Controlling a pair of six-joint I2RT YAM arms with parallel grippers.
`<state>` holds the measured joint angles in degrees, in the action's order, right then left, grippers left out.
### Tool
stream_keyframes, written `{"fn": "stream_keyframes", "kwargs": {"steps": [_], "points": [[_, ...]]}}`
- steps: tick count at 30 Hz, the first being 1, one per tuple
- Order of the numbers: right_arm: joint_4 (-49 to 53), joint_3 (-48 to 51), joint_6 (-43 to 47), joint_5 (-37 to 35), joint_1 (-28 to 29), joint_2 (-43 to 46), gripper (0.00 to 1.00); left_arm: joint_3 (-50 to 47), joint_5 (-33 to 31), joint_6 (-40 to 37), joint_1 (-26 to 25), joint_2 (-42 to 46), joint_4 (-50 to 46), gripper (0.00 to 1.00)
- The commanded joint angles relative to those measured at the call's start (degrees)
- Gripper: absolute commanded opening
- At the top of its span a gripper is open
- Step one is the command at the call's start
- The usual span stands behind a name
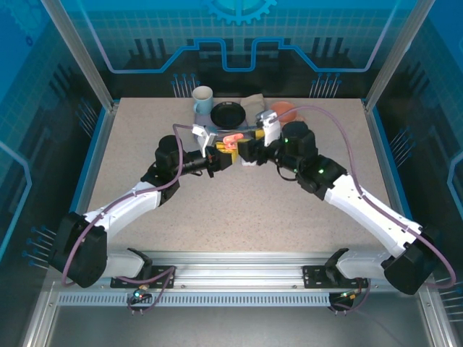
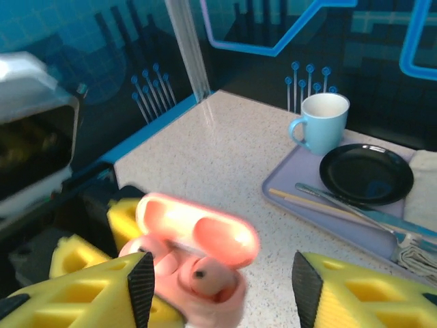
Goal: Insert wireless bluetooth earbuds into charging case
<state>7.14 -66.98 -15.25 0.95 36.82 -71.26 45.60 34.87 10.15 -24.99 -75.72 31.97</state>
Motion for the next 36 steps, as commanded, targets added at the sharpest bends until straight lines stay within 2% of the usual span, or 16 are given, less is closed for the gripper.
{"fn": "stream_keyframes", "kwargs": {"steps": [1,7,9,13,25,29,36], "points": [[2.0,-6.2,-6.3,6.3,-5.2,0.3,0.61,0.4,1.4,-2.6,0.4,0.9,1.8,0.00],[11.7,-17.6,-11.7,24.3,-13.8,-10.5,0.70,0.8,5.2,-4.0,0.4,0.1,0.2,0.00],[12.7,-19.4,-12.3,30.3,-14.7,-14.0,0.72,1.3,6.6,-4.0,0.3,-0.5,-0.1,0.00],[13.4,-20.4,-13.6,37.2,-14.5,-18.7,0.72,2.1,8.1,-3.6,0.2,-1.5,-0.3,0.00],[11.8,-15.9,-15.0,42.7,-9.9,-18.4,0.67,4.2,6.9,-3.4,0.0,-4.7,-1.4,0.00],[8.4,-11.5,-18.2,44.2,-9.3,-13.9,0.61,4.8,5.5,-2.9,0.1,-6.2,-1.3,0.00],[6.3,-7.1,-17.0,41.4,-8.5,-3.9,0.61,6.0,6.1,-1.6,0.0,-10.1,-1.7,0.00]]}}
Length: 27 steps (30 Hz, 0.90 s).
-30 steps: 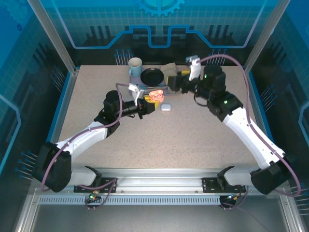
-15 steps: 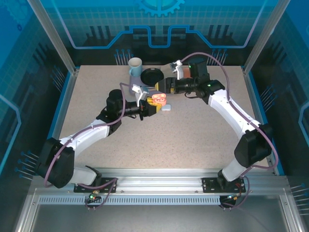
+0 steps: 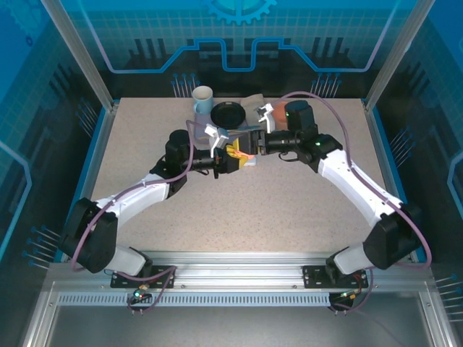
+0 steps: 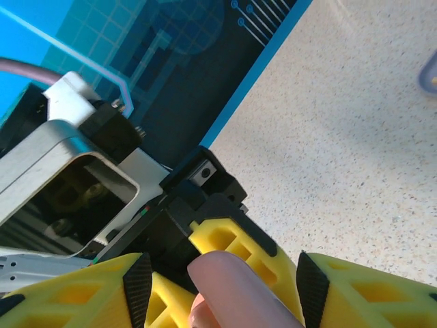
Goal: Insert wireless bluetooth earbuds into charging case
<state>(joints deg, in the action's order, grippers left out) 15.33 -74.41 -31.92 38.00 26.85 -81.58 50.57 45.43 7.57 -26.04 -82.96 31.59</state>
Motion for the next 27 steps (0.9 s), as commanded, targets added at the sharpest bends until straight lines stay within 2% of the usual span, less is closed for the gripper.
{"fn": "stream_keyframes", "kwargs": {"steps": [1,7,12,17,22,27], "points": [[-1.8,0.5,0.2,4.2,1.5,7.4,0.60,0.9,-4.4,1.2,1.1,-3.2,-1.1,0.00],[-4.5,2.1,0.9,5.4,1.3,10.3,0.61,0.6,-3.7,2.1,1.0,-4.6,0.0,0.00],[-4.6,3.7,-0.1,2.6,-0.2,11.7,0.60,0.4,-4.7,1.6,1.0,-4.3,-1.3,0.00],[1.9,5.9,-0.7,-10.3,-4.1,14.3,0.64,0.5,-5.9,2.0,1.1,-5.1,-3.5,0.00],[7.2,11.3,-2.4,-23.7,-6.5,16.6,0.64,4.2,-4.8,7.3,1.0,-11.1,-10.7,0.00],[9.9,16.8,-4.5,-30.4,-7.8,17.8,0.64,8.4,-5.1,15.6,0.0,-18.6,-17.7,0.00]]}}
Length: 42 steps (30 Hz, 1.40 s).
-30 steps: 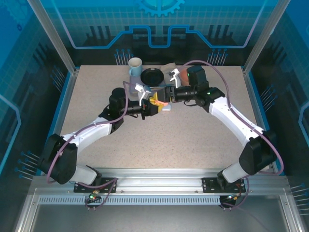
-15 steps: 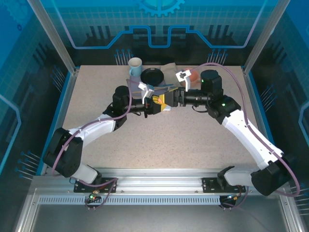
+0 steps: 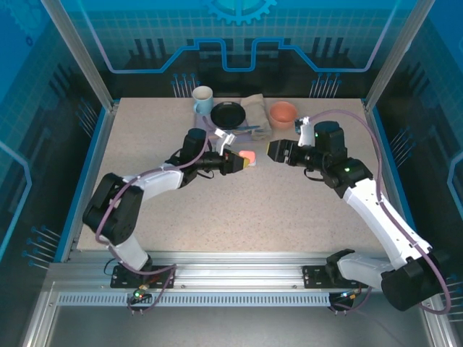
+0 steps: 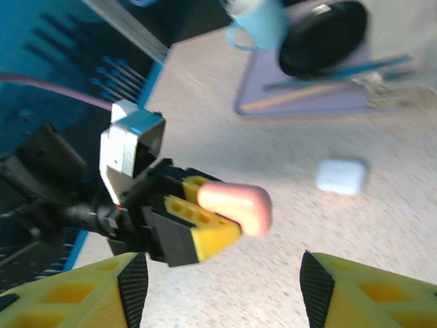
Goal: Insert wireless bluetooth earbuds into charging case
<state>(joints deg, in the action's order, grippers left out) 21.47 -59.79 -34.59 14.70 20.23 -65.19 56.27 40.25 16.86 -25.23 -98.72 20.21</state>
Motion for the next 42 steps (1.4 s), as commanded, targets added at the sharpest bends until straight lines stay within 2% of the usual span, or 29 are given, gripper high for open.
{"fn": "stream_keyframes", "kwargs": {"steps": [1,6,11,13,20,22,23,25,29,33,38,42], "points": [[4.1,3.0,-2.2,-8.1,-1.4,1.6,0.64,3.4,-0.3,7.8,-1.2,-4.1,-7.3,0.00],[4.3,6.6,-4.1,-10.0,-3.2,2.6,0.63,5.4,0.4,13.7,-2.8,-10.0,-9.8,0.00],[4.5,7.3,-4.3,-10.4,-3.7,2.8,0.63,6.1,-0.5,16.4,-3.9,-12.7,-13.0,0.00],[4.7,7.4,-4.6,-10.7,-3.8,2.9,0.64,7.6,-0.6,17.4,-4.0,-13.9,-16.7,0.07],[4.7,7.3,-5.0,-10.9,-4.2,3.6,0.64,11.0,-3.1,17.0,-4.5,-16.2,-26.5,0.21],[4.8,7.3,-5.1,-10.9,-4.2,3.8,0.65,11.0,-3.9,17.2,-4.5,-16.1,-27.6,0.38],[4.9,7.2,-5.1,-11.0,-4.3,3.9,0.64,11.0,-4.0,17.2,-4.5,-16.2,-28.0,0.52],[5.1,7.0,-5.0,-10.9,-4.3,4.1,0.65,11.0,-4.7,17.4,-4.5,-16.1,-28.8,0.98],[6.8,6.3,-4.7,-11.2,-5.1,4.5,0.71,10.6,-7.5,17.4,-4.5,-14.2,-31.3,0.99],[9.4,5.7,-4.6,-14.3,-6.0,6.0,1.00,11.7,-12.3,15.4,-4.0,-10.1,-38.4,0.99],[12.3,4.1,-3.4,-14.9,-8.1,7.1,1.00,12.2,-19.6,13.0,-0.7,-4.0,-47.9,0.99],[14.4,2.1,-0.9,-17.4,-10.9,6.6,1.00,11.3,-25.1,10.1,2.2,4.3,-49.9,0.99]]}}
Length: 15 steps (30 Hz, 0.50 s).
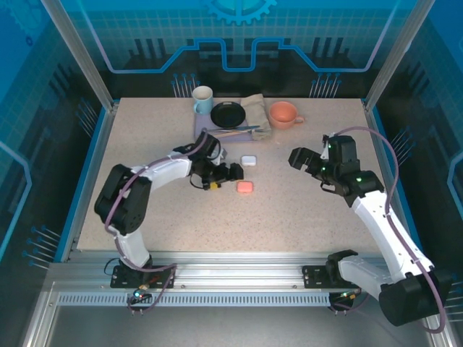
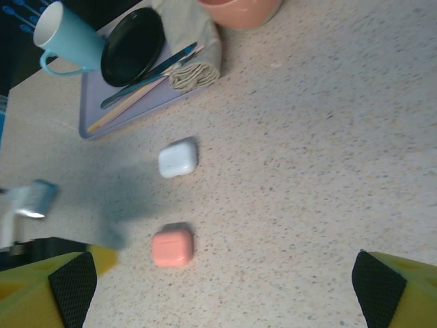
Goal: Insert wireless bluetooth earbuds into charging case
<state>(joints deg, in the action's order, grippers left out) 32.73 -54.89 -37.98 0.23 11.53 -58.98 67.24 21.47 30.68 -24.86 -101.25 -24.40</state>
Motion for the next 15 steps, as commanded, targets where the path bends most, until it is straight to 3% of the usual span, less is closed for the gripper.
{"fn": "stream_keyframes", "kwargs": {"steps": [1,4,8,12,15], "points": [[3.3,-3.3,3.2,-5.7,-2.4,0.2,1.00,0.1,-8.1,-5.0,2.2,9.4,-5.1,0.99],[-0.7,-1.2,6.7,-16.0,-2.8,0.2,1.00,-1.8,-14.7,-11.9,2.5,17.7,-1.4,0.99],[-21.7,12.5,15.1,-29.4,-2.9,2.6,1.00,-10.4,-24.3,-25.5,2.6,29.1,9.8,0.99],[-35.6,20.5,24.5,-31.9,-3.5,-1.6,1.00,-22.5,-33.5,-33.5,4.1,38.2,24.3,0.99],[-46.5,25.4,29.5,-30.8,-3.7,-7.5,1.00,-29.6,-33.3,-34.1,7.7,40.5,31.5,0.99]]}}
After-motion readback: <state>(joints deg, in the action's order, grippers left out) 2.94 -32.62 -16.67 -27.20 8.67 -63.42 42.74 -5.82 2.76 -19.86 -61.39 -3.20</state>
